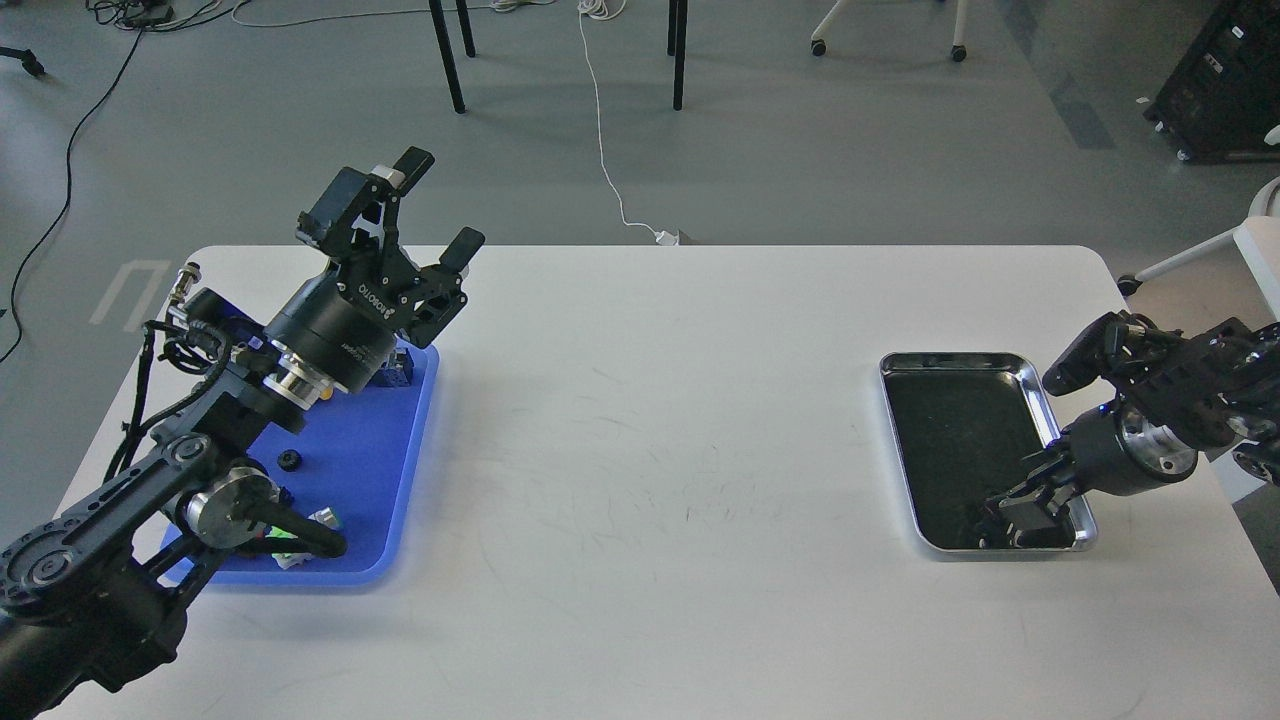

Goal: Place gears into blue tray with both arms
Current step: 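Lower the right gripper into the metal tray and grasp another black gear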

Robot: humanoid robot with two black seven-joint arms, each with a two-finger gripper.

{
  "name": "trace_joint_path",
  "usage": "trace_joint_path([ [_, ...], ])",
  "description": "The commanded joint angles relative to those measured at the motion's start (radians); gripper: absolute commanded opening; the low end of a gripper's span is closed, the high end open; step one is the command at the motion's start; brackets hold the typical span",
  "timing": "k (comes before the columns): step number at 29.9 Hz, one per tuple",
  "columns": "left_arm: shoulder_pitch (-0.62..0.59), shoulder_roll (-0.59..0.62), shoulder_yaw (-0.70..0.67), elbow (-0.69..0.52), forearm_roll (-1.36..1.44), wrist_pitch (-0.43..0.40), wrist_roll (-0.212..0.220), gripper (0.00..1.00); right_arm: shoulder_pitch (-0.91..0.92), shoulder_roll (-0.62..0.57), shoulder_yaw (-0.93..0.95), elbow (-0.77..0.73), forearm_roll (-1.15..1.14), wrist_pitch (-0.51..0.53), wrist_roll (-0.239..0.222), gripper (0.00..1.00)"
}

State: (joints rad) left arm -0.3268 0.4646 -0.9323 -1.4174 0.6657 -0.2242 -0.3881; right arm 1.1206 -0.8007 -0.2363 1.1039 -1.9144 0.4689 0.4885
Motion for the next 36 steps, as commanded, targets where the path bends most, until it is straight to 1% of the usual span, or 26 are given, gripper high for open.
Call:
trace_joint_path([
  [1,0.000,0.000,-0.002,0.000,0.000,-0.003,0.000,0.98,-0.015,0.015,0.000,-0.019,0.000,-0.009,0.000,0.69],
  [3,0.000,0.000,-0.002,0.000,0.000,-0.003,0.000,0.98,-0.016,0.017,0.000,-0.024,0.002,-0.010,0.000,0.69],
  [5,0.000,0.000,-0.002,0.000,0.000,-0.003,0.000,0.98,-0.016,0.026,0.000,-0.029,0.002,-0.016,0.000,0.65],
  [7,-0.001,0.000,0.000,0.000,0.000,-0.003,0.000,0.98,-0.016,0.034,0.000,-0.033,0.002,-0.021,0.000,0.63],
  [13,0.000,0.003,0.000,0.000,0.000,-0.003,0.002,0.98,-0.024,0.043,0.000,-0.041,0.002,-0.022,0.000,0.50],
  [17,0.000,0.003,0.000,0.000,0.000,-0.004,0.002,0.98,-0.027,0.043,0.000,-0.041,0.002,-0.022,0.000,0.45],
  [18,-0.001,0.003,0.000,0.000,0.000,-0.004,0.002,0.98,-0.027,0.043,0.000,-0.041,0.002,-0.022,0.000,0.43],
  [20,-0.001,0.003,0.000,0.000,0.000,-0.004,0.002,0.98,-0.027,0.043,0.000,-0.041,0.002,-0.022,0.000,0.34],
  [25,-0.001,0.003,-0.002,0.000,0.000,-0.006,0.002,0.98,-0.027,0.043,0.000,-0.041,0.002,-0.022,0.000,0.22],
  [28,-0.001,0.003,-0.002,0.000,0.000,-0.007,0.002,0.98,-0.027,0.041,0.000,-0.041,0.002,-0.022,0.000,0.18],
  [36,-0.001,0.005,-0.002,0.000,-0.002,-0.007,0.002,0.98,-0.013,0.041,0.006,-0.041,0.017,-0.022,0.000,0.16],
])
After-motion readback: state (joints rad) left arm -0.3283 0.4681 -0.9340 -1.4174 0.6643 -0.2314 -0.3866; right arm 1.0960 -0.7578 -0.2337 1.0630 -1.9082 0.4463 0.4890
